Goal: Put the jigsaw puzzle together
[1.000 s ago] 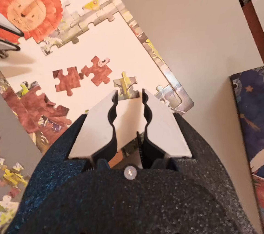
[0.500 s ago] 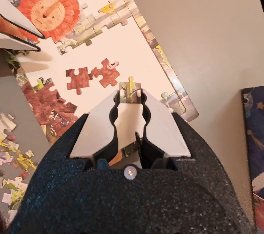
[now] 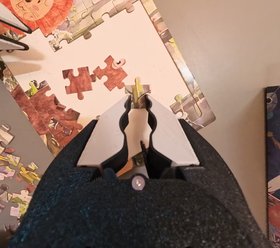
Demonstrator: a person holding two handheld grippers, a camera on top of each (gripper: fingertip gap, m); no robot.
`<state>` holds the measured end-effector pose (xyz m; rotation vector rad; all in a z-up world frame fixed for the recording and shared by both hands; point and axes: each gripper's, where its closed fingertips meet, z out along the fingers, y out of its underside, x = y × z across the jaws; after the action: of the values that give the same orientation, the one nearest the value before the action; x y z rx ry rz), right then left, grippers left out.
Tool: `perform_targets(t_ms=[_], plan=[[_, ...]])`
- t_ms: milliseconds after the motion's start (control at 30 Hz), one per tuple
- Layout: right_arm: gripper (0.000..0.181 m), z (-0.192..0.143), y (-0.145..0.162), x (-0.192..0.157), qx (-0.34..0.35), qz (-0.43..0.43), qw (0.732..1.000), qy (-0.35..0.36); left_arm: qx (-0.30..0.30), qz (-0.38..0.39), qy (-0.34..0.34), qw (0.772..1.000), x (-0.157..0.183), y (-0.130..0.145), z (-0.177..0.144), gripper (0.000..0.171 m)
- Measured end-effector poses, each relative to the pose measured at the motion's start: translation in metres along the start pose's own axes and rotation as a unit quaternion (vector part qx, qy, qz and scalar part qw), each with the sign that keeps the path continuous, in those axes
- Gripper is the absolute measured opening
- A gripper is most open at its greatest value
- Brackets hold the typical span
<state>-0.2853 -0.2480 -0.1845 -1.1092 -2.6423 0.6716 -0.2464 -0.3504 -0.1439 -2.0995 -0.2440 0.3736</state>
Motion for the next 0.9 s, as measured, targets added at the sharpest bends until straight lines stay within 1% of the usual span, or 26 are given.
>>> perform_targets(t_ms=[100,200,267,333,367,500,600,667,800,833,867,900], plan=[[0.018,-0.004,-0.002,0.006,0.011,0.018,1.0,0.014,0.001,-0.001,0.0,1.0,0.0,0.0,0.0,0.01],[0.018,-0.016,-0.005,0.028,0.033,0.091,0.994,0.055,0.002,-0.003,0.0,1.0,-0.001,-0.001,0.0,0.01],[0.018,-0.022,-0.012,0.043,0.064,0.173,0.98,0.078,0.002,-0.004,0.0,1.0,-0.001,-0.001,0.0,0.01],[0.018,-0.017,-0.01,0.043,0.064,0.255,0.963,0.063,0.002,-0.004,0.002,1.0,-0.001,-0.001,0.0,0.01],[0.018,-0.013,-0.008,0.045,0.061,0.29,0.953,0.067,0.003,-0.004,0.002,1.0,0.0,-0.001,0.0,0.01],[0.019,-0.002,-0.002,0.049,0.054,0.385,0.918,0.079,0.007,-0.007,0.005,1.0,0.0,-0.002,-0.001,0.01],[0.019,-0.002,-0.004,0.049,0.052,0.424,0.9,0.089,0.009,-0.01,0.006,1.0,0.0,-0.003,-0.002,0.01],[0.018,-0.002,-0.004,0.047,0.044,0.434,0.895,0.09,0.01,-0.011,0.006,1.0,0.0,-0.003,-0.002,0.01],[0.026,-0.006,-0.006,0.042,0.039,0.438,0.894,0.086,0.01,-0.011,0.006,1.0,0.0,-0.003,-0.002,0.01],[0.024,-0.011,-0.009,0.044,0.051,0.432,0.896,0.091,0.01,-0.011,0.006,1.0,0.0,-0.003,-0.002,0.01],[0.019,-0.016,-0.01,0.048,0.057,0.419,0.9,0.102,0.01,-0.011,0.006,1.0,0.0,-0.003,-0.002,0.01],[0.016,-0.021,-0.013,0.052,0.065,0.397,0.909,0.111,0.01,-0.01,0.006,1.0,0.0,-0.003,-0.002,0.01]])
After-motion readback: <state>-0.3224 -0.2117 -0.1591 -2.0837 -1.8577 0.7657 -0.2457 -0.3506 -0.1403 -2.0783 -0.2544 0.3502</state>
